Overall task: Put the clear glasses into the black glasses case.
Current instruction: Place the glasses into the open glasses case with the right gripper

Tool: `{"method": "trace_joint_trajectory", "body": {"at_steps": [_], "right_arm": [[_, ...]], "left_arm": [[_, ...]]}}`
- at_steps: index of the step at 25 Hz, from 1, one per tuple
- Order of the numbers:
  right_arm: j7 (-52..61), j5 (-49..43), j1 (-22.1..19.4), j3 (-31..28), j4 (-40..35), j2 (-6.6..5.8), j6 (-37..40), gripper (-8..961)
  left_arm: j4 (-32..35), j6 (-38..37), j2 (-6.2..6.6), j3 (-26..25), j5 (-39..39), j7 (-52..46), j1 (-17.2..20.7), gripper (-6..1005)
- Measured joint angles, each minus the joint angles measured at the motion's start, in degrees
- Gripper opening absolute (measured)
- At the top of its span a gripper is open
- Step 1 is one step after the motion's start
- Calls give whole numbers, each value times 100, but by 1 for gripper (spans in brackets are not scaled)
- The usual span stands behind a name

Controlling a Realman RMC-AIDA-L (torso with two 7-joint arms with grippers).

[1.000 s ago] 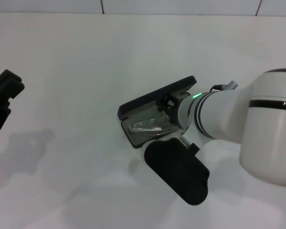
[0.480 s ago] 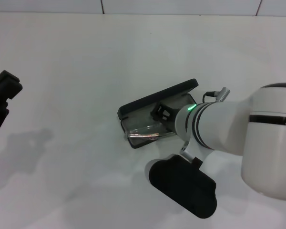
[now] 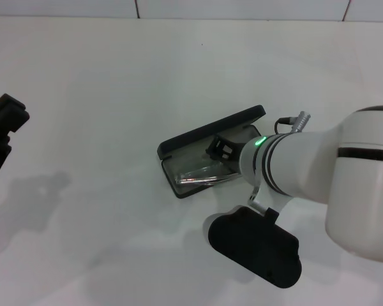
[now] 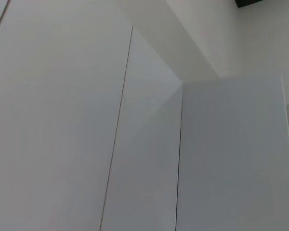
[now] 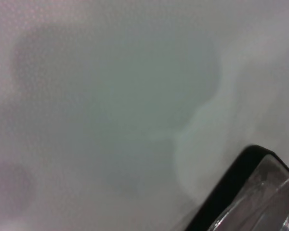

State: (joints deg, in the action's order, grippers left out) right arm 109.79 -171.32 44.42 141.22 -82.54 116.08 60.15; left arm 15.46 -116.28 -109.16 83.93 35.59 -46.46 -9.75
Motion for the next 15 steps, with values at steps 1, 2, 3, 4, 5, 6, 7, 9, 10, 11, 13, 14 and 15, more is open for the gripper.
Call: {"method": "trace_joint_trajectory", "body": {"at_steps": [1, 2, 3, 4, 5, 6, 7, 9, 10, 11, 13, 14, 15], "right_arm": [[-46, 0, -13, -19, -7, -2, -6, 333], [-83, 0, -19, -32, -13, -3, -13, 333], [-103, 0, -22, -36, -15, -5, -24, 332], [-139, 0, -26, -37, -17, -7, -54, 332], [-174, 0, -27, -38, -15, -10, -87, 332], [-221, 0, -27, -39, 0, -12, -134, 332], [-265, 1, -29, -39, 17, -15, -181, 332], [-383, 1, -60, -44, 60, -18, -324, 331], [-462, 2, -89, -46, 88, -20, -403, 331], [-528, 2, -112, -48, 117, -22, -472, 331], [-663, 2, -156, -55, 197, -25, -643, 331], [-739, 2, -190, -66, 243, -24, -745, 331], [-836, 2, -237, -79, 283, -25, -852, 330]], "left_arm": [[0, 0, 0, -1, 0, -1, 0, 93], [0, 0, 0, -1, 0, -1, 0, 93], [0, 0, 0, -1, 0, -2, 0, 93], [0, 0, 0, -1, -1, -1, 0, 93], [0, 0, 0, -1, -2, -1, 0, 93], [0, 0, 0, -1, -4, 0, 0, 93], [0, 0, 2, -1, -5, 2, 0, 93], [0, 0, 6, 0, -6, 2, 0, 93], [0, 0, 8, 0, -7, 3, 0, 93], [0, 0, 8, 0, -8, 4, 0, 93], [0, 0, 8, 0, -14, 5, 0, 93], [0, 0, 9, 0, -15, 4, 0, 93], [0, 0, 9, 0, -16, 3, 0, 93]]}}
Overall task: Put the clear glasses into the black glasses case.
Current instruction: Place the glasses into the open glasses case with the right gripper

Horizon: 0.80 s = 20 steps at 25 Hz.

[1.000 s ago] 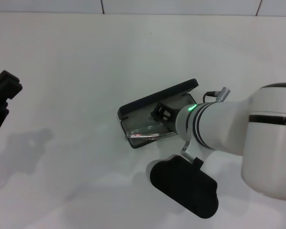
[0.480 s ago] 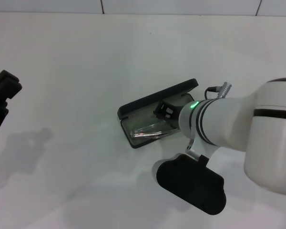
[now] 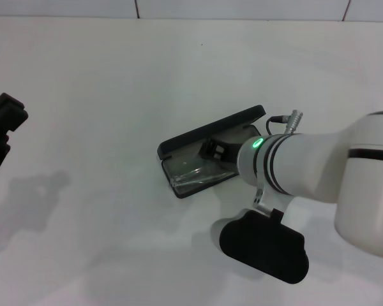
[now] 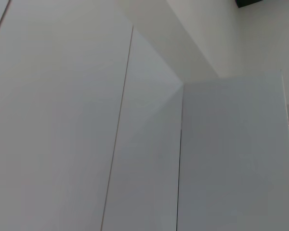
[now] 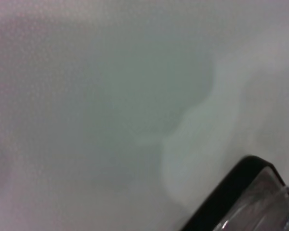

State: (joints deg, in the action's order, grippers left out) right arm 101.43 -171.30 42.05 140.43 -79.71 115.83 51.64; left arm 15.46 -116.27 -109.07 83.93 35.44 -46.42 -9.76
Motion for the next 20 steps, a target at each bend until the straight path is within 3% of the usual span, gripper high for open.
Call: {"method": "trace_joint_trajectory", "body": {"at_steps": [9, 20], "right_arm": [[-502, 6, -358, -199, 74, -17, -578, 329], [-598, 17, -577, -296, -83, -12, -562, 327]], "left_arm": [[-9, 0, 0, 0, -12, -13, 0, 94], [-9, 0, -1, 0, 10, -17, 0, 94]]}}
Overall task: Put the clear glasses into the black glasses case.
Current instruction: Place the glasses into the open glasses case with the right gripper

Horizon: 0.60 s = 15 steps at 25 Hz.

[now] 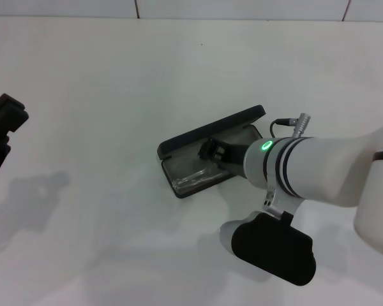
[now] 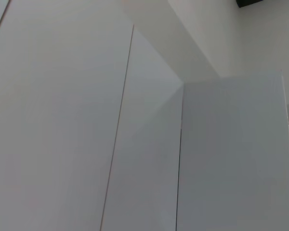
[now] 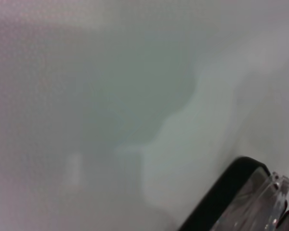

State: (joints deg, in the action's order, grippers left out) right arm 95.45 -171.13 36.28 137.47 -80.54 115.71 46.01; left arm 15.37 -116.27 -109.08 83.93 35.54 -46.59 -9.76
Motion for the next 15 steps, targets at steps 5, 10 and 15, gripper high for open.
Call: {"method": "trace_joint_trajectory", "body": {"at_steps": [5, 10, 15], "right_arm": [[-19, 5, -79, -46, -130, 10, 105, 326], [-73, 7, -185, -106, -203, 6, 107, 325], [-218, 8, -315, -147, -280, 0, 83, 325]], "left_arm": [[0, 0, -7, 11, 3, -4, 0, 94], [0, 0, -8, 38, 6, 6, 4, 94], [-12, 0, -8, 39, 6, 13, 37, 94]]}}
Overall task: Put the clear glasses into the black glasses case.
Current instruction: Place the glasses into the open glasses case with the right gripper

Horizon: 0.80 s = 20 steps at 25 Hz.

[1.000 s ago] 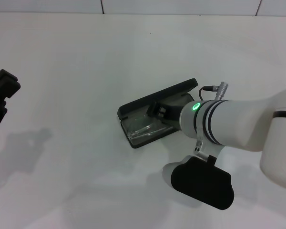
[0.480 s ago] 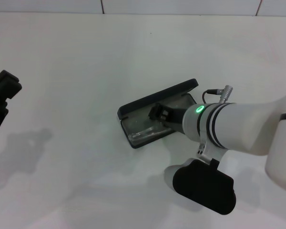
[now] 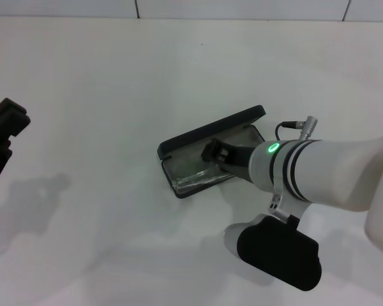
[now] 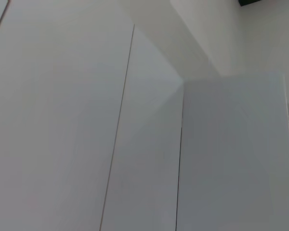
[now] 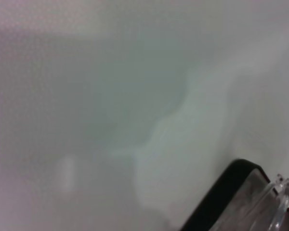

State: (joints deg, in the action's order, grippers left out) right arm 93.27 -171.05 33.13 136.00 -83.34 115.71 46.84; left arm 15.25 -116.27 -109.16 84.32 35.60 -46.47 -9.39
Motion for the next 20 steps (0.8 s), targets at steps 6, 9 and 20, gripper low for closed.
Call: {"method": "trace_joint_trajectory", "body": {"at_steps": [6, 9, 20], "right_arm": [[-252, 7, -155, -60, -65, -8, -130, 324], [-297, 2, -269, -99, -140, -24, -163, 323], [-435, 9, -650, -313, -455, -34, -248, 321]], "left_arm": [[1, 0, -7, 1, 7, 18, 27, 94], [2, 0, -8, 3, 14, 19, 31, 94], [1, 0, -31, -19, 90, 25, -13, 95]]}}
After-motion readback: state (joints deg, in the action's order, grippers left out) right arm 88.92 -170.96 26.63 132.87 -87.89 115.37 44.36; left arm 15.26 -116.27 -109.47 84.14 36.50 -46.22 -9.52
